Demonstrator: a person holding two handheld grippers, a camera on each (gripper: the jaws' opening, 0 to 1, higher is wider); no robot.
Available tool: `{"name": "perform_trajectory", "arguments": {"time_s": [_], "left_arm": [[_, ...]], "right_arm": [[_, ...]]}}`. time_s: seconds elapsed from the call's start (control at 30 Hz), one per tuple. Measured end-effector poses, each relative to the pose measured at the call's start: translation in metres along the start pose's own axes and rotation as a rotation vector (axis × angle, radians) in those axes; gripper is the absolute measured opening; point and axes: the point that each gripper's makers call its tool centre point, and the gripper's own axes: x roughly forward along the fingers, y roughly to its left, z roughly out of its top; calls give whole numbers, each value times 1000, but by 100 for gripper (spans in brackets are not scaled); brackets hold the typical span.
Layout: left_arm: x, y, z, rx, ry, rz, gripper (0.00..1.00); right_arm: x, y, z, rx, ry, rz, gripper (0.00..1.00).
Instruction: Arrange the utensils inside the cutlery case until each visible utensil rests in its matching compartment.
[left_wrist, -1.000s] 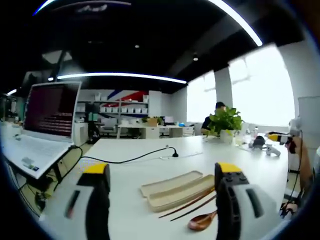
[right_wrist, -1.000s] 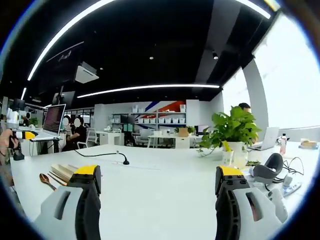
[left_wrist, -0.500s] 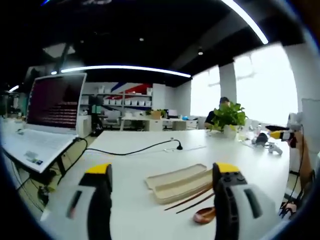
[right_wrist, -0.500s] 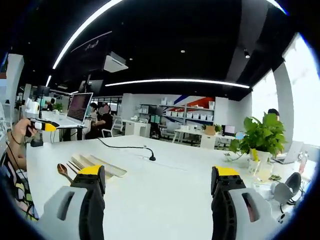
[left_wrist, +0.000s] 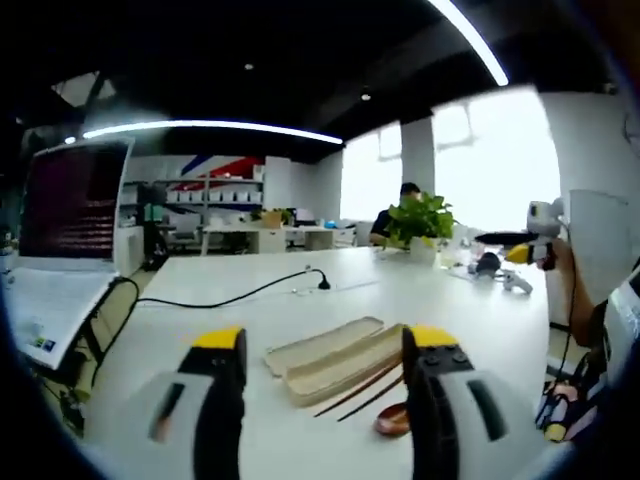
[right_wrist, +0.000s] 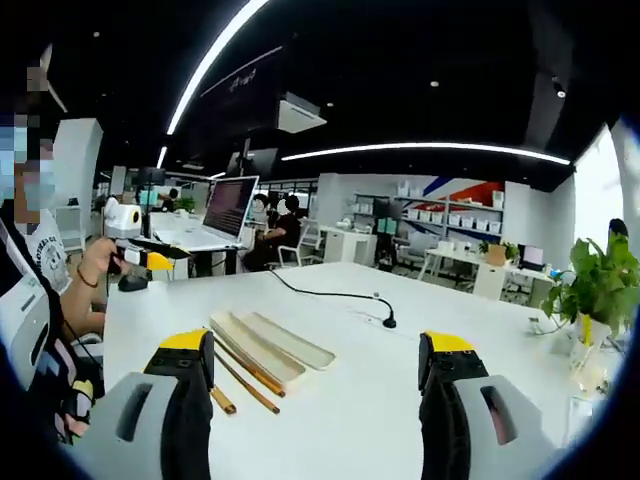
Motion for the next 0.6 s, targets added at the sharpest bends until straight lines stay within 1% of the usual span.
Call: {"name": "perform_trajectory", "arguments": {"time_s": [0.07, 0.1, 0.13, 0.17, 0.2, 0.23, 0.27, 0.33, 0.37, 0.43, 0.47, 0.53, 0.57, 0.6], "left_arm": [[3, -3, -3, 16, 17, -24, 64], [4, -6, -5, 18, 27, -46, 63], [6, -11, -9, 35, 45, -80, 62], [7, -13, -12, 34, 59, -92, 59], [8, -14, -15, 31, 77, -102, 57], [9, -14, -17, 39, 89, -110, 54], [10, -15, -20, 55, 105, -118, 50], [11, -15, -27, 90, 140, -122, 46], [11, -14, -31, 113, 165, -120, 46], [13, -13, -38, 149, 208, -121, 46], [14, -14, -42, 174, 234, -130, 47], [14, -17, -51, 223, 287, -170, 47], [15, -17, -51, 227, 287, -171, 47], [17, -17, -52, 231, 287, -169, 44]], "right_arm": [[11, 12, -2, -11, 32, 62, 86], [15, 16, -4, -30, 45, 87, 85], [19, 20, -6, -52, 60, 111, 80], [23, 22, -9, -62, 80, 126, 76], [25, 24, -11, -66, 92, 135, 72], [29, 26, -14, -71, 105, 145, 71], [32, 29, -18, -80, 120, 157, 71], [39, 31, -24, -92, 142, 172, 71], [42, 31, -26, -88, 146, 174, 70], [46, 31, -30, -68, 160, 188, 61], [48, 32, -33, -57, 174, 198, 58], [52, 32, -38, -50, 190, 207, 59], [54, 32, -40, -54, 198, 211, 59], [55, 33, -43, -58, 207, 213, 59]]}}
